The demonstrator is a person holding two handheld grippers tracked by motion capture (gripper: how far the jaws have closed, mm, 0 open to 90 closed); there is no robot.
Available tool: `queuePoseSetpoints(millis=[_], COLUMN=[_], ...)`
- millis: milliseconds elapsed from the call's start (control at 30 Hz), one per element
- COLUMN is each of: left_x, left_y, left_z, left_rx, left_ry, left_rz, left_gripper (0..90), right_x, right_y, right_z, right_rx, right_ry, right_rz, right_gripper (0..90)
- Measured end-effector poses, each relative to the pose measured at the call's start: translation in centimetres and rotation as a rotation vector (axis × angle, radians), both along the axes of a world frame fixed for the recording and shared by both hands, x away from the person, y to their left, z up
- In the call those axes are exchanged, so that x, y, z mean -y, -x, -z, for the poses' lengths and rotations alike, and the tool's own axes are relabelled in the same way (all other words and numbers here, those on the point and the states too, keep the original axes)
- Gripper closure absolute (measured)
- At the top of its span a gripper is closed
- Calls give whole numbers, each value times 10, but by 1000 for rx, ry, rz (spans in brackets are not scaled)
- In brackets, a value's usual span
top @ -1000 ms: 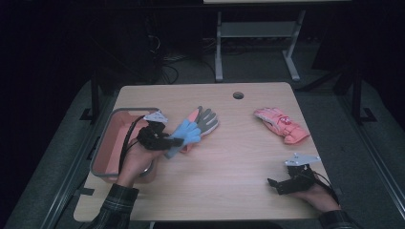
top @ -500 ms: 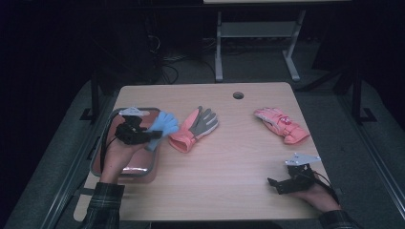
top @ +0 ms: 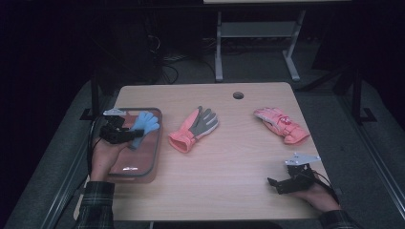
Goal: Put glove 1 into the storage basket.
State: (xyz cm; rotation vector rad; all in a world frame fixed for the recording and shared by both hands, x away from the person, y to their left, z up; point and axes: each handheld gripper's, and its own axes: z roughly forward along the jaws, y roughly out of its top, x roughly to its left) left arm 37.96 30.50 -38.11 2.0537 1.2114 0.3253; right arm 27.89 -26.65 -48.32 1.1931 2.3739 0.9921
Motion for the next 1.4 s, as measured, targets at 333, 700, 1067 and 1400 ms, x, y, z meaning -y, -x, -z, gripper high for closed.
queuePoseSetpoints(millis=[333, 700, 1067, 1400], left_x=[-6, -5, -7, -9], left_y=[-20, -31, -35, -23], left_z=[27, 46, 54, 26], left_rx=[-60, -143, -169, -67], left_ry=[-30, -67, -110, -46], left_rz=[-31, -24, -77, -76], left_gripper=[745, 697, 279, 159], right_x=[0, 0, 0, 0], right_y=[0, 0, 0, 0], right_z=[0, 0, 0, 0], right_rx=[0, 0, 1, 0], right_ry=[0, 0, 0, 0], right_rz=[0, 0, 2, 2], right_gripper=[0, 0, 0, 0])
